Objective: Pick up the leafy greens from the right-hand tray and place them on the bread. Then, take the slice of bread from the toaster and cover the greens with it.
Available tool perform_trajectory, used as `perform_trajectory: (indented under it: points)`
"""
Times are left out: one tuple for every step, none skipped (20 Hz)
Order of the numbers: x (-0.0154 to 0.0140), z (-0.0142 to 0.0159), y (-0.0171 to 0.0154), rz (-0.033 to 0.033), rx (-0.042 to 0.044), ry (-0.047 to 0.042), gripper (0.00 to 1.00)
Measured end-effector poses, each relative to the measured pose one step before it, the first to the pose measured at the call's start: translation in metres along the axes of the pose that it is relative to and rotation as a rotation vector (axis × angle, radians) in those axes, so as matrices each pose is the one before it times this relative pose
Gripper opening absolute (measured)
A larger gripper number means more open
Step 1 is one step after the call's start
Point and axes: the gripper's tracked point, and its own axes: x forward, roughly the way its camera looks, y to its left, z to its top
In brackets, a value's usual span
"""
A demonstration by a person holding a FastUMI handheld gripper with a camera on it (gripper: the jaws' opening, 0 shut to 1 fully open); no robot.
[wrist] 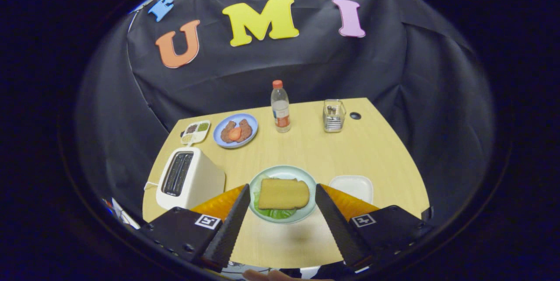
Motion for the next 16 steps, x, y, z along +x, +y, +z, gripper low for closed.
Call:
perform_trajectory:
  points:
    - [-0.01030,0.00585,-0.00046,-0.00474,0.00087,-0.02804,0.93]
    - [-0.01272,0.00798,0.00170,0.00346,0.00636,-0.03369,0.93]
    - [-0.01147,0.00585,0.00027,0.00502,0.00175,-0.03374,0.93]
    - [-0.01053,0.00489,0.00077,0.00569,-0.00225,-0.02925,0.93]
    - [-0.01057,0.00417,0.00086,0.00796,-0.00686,-0.03123,0.92]
    - [-0.00953,0.00644,-0.00108,-0.00028,-0.00899,-0.04023,0.92]
    - [-0.00891,0.00858,-0.00064,0.00577,-0.01234,-0.04751,0.92]
    - [-0.01061,0.00852,-0.00142,0.00190,-0.01437,-0.04450,0.92]
    - [-0.00981,0.00676,-0.00128,0.00025,-0.01375,-0.03970,0.92]
    - [-0.00809,0.00875,-0.00200,0.00260,-0.01410,-0.04030,0.92]
    - [-0.00731,0.00925,-0.00128,0.00053,-0.01387,-0.04455,0.92]
    - [-0.00743,0.00996,-0.00140,-0.00229,-0.01543,-0.04362,0.92]
    - [-0.00505,0.00739,-0.00364,-0.00744,-0.01400,-0.03684,0.93]
    - [-0.00559,0.00710,-0.00052,-0.00015,-0.01067,-0.03118,0.92]
    - [-0.00485,0.00694,-0.00109,-0.00244,-0.00850,-0.02914,0.93]
    - [-0.00455,0.00628,-0.00240,-0.00487,-0.00689,-0.02191,0.93]
